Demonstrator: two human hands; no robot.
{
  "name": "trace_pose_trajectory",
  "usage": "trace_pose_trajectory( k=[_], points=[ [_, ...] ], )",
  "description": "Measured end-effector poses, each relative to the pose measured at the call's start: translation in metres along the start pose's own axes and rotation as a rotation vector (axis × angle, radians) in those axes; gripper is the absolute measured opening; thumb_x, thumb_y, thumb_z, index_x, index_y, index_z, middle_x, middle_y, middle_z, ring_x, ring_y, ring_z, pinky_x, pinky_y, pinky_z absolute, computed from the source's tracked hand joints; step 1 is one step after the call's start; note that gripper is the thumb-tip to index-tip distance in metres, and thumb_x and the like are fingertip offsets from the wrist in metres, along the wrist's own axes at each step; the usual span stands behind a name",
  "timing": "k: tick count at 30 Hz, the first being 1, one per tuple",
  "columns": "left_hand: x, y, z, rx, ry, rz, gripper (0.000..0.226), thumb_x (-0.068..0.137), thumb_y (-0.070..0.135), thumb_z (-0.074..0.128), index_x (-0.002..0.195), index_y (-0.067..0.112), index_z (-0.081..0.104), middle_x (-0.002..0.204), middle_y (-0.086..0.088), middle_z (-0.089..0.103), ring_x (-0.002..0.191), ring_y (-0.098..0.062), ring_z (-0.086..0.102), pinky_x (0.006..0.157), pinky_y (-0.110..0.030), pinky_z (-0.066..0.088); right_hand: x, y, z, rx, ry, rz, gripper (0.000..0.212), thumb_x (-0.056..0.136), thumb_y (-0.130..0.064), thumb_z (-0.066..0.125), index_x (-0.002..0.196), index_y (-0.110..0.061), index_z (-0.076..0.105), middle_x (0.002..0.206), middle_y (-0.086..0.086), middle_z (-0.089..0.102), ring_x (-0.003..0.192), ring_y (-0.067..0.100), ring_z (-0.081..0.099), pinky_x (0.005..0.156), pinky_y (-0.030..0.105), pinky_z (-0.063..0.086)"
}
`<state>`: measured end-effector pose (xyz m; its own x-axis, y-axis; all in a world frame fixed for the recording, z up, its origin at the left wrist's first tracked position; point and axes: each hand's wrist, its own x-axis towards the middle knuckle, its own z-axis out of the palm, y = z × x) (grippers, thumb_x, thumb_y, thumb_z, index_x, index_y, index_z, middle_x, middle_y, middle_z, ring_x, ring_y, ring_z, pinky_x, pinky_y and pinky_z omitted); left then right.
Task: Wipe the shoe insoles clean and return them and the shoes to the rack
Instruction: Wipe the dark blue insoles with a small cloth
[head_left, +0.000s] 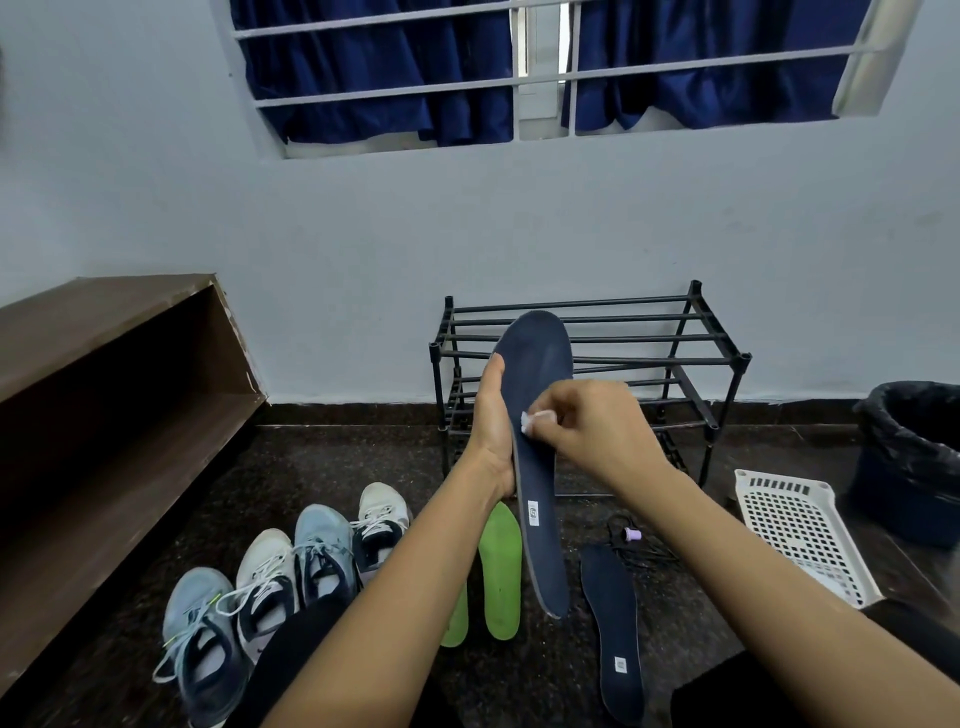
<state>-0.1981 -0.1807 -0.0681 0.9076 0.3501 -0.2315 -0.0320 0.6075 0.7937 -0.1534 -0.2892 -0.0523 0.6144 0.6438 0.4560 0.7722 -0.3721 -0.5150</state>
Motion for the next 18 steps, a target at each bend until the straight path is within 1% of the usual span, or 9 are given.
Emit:
trace_pose_trajectory(
  k=[3,4,6,9,11,12,14,16,18],
  points=[
    [-0.005,0.002,0.007,-0.081,-0.058,-0.030,0.063,0.095,0.059,0.037,0.097,0.003,0.067,0.080,-0.014,0.073,0.064,-0.023,0.071,0.058,-0.030,0.058,0.007,0.004,-0.013,0.226,0.179,0.098,0.005,0.080,-0.025,0.069,0.076,-0.022,0.070,0.068,-0.009,0.068,0.060,0.004,0.061,0.060,0.019,0.046],
    [-0.006,0.002,0.008,-0.107,-0.073,-0.029,0.060,0.095,0.056,0.037,0.103,0.002,0.064,0.085,-0.016,0.073,0.067,-0.026,0.072,0.063,-0.034,0.059,0.009,0.006,-0.017,0.271,0.238,0.128,0.005,0.079,-0.025,0.069,0.075,-0.021,0.069,0.068,-0.007,0.068,0.060,0.003,0.060,0.058,0.016,0.045],
    [-0.009,0.000,0.012,-0.121,-0.106,-0.019,0.056,0.095,0.052,0.041,0.112,0.002,0.061,0.093,-0.020,0.072,0.073,-0.031,0.072,0.079,-0.043,0.054,0.011,0.010,-0.022,0.304,0.294,0.175,0.007,0.079,-0.025,0.069,0.074,-0.019,0.068,0.070,-0.006,0.068,0.061,0.003,0.058,0.056,0.012,0.043],
    [-0.007,-0.002,0.013,-0.138,-0.150,-0.016,0.054,0.095,0.048,0.042,0.114,0.002,0.061,0.101,-0.021,0.070,0.083,-0.033,0.070,0.093,-0.051,0.046,0.013,0.017,-0.022,0.203,0.238,0.198,0.009,0.078,-0.024,0.070,0.073,-0.017,0.067,0.070,-0.008,0.067,0.065,0.004,0.061,0.058,0.014,0.044],
    [-0.004,-0.001,0.012,-0.146,-0.181,-0.029,0.056,0.094,0.050,0.041,0.118,0.004,0.061,0.103,-0.018,0.069,0.090,-0.032,0.068,0.098,-0.055,0.042,0.015,0.020,-0.021,0.062,0.157,0.189,0.010,0.078,-0.021,0.071,0.073,-0.014,0.067,0.070,-0.008,0.065,0.068,0.009,0.061,0.055,0.008,0.038],
    [-0.002,-0.001,0.011,-0.143,-0.197,-0.047,0.056,0.094,0.052,0.040,0.117,0.006,0.063,0.102,-0.016,0.070,0.090,-0.031,0.068,0.099,-0.056,0.042,0.016,0.020,-0.021,-0.008,0.126,0.183,0.010,0.078,-0.020,0.071,0.074,-0.012,0.067,0.071,-0.005,0.064,0.070,0.011,0.060,0.053,0.008,0.034],
    [-0.001,-0.002,0.009,-0.132,-0.225,-0.085,0.059,0.094,0.055,0.038,0.103,0.007,0.072,0.096,-0.015,0.071,0.085,-0.029,0.069,0.096,-0.055,0.043,0.018,0.019,-0.020,-0.094,0.095,0.172,0.008,0.080,-0.016,0.069,0.078,-0.009,0.066,0.077,0.000,0.062,0.073,0.015,0.057,0.053,0.015,0.032],
    [-0.001,-0.002,0.009,-0.132,-0.241,-0.105,0.064,0.095,0.057,0.035,0.087,0.009,0.078,0.090,-0.012,0.072,0.078,-0.027,0.071,0.088,-0.051,0.047,0.018,0.019,-0.019,-0.107,0.088,0.143,0.007,0.081,-0.013,0.065,0.087,-0.010,0.063,0.080,0.000,0.062,0.074,0.016,0.056,0.060,0.022,0.033],
    [0.000,-0.001,0.010,-0.132,-0.252,-0.108,0.068,0.095,0.057,0.032,0.083,0.010,0.079,0.088,-0.011,0.073,0.075,-0.025,0.071,0.081,-0.045,0.049,0.017,0.018,-0.019,-0.049,0.103,0.115,0.018,0.083,-0.011,0.060,0.101,-0.015,0.061,0.078,-0.002,0.060,0.072,0.015,0.054,0.063,0.022,0.034]
  ],
)
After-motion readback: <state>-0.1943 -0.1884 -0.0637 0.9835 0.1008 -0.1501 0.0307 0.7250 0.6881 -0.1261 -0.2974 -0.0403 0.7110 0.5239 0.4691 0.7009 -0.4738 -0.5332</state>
